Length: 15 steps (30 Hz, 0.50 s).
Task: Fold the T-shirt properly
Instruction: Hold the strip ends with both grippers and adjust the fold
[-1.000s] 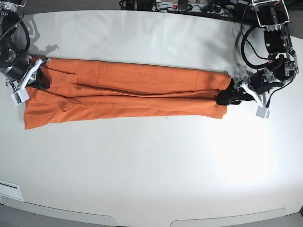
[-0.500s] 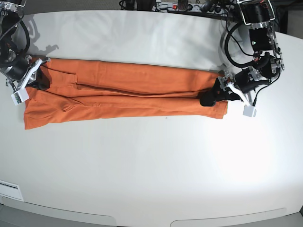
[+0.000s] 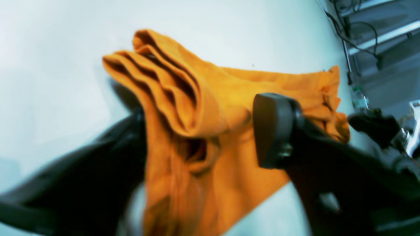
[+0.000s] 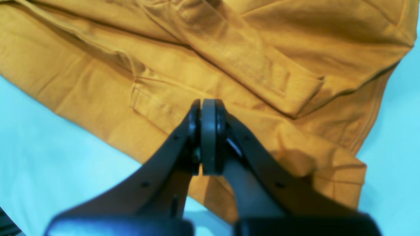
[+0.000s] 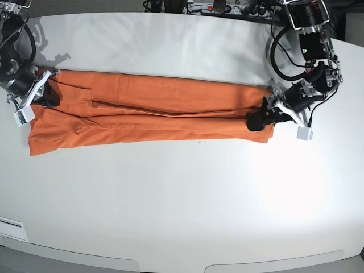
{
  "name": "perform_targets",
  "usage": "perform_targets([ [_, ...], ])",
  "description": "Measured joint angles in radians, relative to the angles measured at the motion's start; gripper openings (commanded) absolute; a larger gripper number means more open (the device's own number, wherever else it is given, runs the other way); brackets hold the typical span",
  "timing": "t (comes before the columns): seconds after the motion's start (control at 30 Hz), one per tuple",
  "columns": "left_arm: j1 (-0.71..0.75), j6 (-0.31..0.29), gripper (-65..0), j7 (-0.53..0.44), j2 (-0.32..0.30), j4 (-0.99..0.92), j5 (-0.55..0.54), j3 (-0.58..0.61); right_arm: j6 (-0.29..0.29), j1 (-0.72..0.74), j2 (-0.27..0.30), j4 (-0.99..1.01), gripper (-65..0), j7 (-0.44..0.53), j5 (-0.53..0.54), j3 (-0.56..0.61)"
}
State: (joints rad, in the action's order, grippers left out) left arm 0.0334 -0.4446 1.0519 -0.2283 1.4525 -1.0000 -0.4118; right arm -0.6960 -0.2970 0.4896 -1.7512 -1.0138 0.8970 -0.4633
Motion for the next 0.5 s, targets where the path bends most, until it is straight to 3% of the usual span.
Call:
perform_targets([
  [0.07,-0.011,0.018,-63.9,0.007,0.005,0.000,0.037,0.000,0.000,0.000,0.000,0.000,-65.0,0.000,0.000,0.000],
  [0.43,-0.017,0.022,-65.0,0.003,0.010,0.000,0.056,0.000,0.000,0.000,0.000,0.000,-65.0,0.002,0.000,0.004],
  [0.5,-0.017,0.022,-65.0,0.004,0.010,0.000,0.051,0.000,0.000,0.000,0.000,0.000,-65.0,0.040,-0.035,0.021],
])
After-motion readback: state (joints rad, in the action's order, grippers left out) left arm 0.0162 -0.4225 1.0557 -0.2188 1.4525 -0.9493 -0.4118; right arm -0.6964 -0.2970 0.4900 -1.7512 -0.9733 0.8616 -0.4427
